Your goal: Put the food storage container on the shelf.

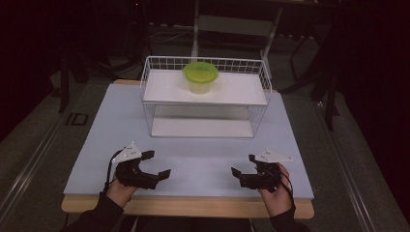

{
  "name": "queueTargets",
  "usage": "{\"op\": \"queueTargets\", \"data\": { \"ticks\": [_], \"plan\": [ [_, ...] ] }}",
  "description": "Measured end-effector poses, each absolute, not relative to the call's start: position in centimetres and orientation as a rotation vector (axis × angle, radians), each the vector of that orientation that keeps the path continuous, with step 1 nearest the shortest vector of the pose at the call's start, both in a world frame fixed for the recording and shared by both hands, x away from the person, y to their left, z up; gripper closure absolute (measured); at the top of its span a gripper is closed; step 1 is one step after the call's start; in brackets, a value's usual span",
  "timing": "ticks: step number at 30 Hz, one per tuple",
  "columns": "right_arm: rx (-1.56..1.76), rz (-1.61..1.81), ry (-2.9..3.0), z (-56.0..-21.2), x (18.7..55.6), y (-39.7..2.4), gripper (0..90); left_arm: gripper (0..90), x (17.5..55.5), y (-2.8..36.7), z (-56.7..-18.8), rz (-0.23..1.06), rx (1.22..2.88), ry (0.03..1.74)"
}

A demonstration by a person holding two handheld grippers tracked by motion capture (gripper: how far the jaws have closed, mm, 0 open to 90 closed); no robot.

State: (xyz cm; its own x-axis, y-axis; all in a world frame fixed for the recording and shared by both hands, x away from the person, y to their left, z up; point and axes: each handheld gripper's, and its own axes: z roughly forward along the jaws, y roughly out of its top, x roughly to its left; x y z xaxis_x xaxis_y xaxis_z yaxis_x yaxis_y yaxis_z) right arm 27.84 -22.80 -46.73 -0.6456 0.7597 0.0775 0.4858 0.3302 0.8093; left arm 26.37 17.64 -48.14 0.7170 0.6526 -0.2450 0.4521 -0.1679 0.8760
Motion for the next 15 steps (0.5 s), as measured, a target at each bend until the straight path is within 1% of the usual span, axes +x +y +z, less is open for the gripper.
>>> {"op": "queueTargets", "data": {
  "ticks": [6,10,15],
  "plan": [
    [1.109,1.195,2.270,-47.0,27.5,-24.0,16.3,2.7,26.4,17.9,-48.6,0.245,1.800,0.856],
    [1.146,1.200,2.243,-47.3,27.6,-25.0,16.3,2.7,26.5,17.7,-49.3,0.241,1.825,0.856],
    [1.150,1.205,2.245,-47.4,27.7,-25.2,16.3,2.7,26.6,17.5,-49.6,0.237,1.846,0.855]
  ]
}}
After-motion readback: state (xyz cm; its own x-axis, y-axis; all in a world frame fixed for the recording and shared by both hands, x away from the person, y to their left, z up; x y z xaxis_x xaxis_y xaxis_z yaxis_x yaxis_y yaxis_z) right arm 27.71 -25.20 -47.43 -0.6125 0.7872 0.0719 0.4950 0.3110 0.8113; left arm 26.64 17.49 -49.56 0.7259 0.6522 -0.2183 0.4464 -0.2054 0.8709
